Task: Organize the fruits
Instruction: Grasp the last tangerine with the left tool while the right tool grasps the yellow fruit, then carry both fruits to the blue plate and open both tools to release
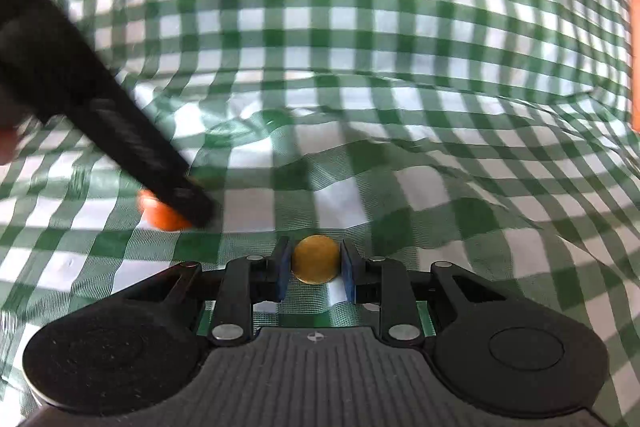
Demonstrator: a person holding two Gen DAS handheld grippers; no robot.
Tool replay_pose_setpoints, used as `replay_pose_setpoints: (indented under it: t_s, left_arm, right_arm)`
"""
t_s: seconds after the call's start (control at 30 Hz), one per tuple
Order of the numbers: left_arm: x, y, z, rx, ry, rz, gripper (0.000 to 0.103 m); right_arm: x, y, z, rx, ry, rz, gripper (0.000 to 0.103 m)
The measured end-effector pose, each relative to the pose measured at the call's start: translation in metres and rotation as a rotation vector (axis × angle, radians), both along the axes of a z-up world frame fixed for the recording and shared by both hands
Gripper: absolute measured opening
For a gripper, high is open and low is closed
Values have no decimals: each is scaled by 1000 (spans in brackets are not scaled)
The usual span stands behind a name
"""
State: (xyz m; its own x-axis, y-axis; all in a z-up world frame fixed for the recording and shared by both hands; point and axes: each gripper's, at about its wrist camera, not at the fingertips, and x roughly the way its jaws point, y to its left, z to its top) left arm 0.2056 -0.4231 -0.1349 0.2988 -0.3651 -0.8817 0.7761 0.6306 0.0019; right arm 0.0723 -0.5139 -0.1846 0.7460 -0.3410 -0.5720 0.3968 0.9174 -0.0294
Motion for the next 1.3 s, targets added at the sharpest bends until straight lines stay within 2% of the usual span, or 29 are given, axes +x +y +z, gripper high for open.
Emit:
replay_pose_setpoints:
  t_s: [0.1,0.2,0.33,0.37,0.5,0.7,0.9,1.1,1.3]
  left_arm:
    - [-10,31,21,32,-22,88,39]
    - [-31,67,45,64,-54,145,39]
    - [-66,121,73,85,-78,187,39]
    - [-74,137,79,84,-76,199,39]
    - [-108,198,95,90,-70,259,39]
    - [-148,283,104,110,-53,347,39]
    - [-157,351,107,100,-58,449,39]
    - [-139,380,103,81,-55,516,39]
    - [-117,386,91,68,-46,531,39]
  right_arm:
    - [-9,1,9,-35,-43,-70,27]
    - [-26,6,26,-9,-80,-131,27]
    - [-48,31,59,7,-110,-129,27]
    - [-64,45,66,21,-117,-119,27]
    - [-88,100,89,111,-106,-12,27]
    - [-117,206,117,148,-56,214,27]
    - [-123,296,143,107,-5,415,27]
    - [-101,338,153,60,28,497,27]
    - [-74,345,146,30,66,512,27]
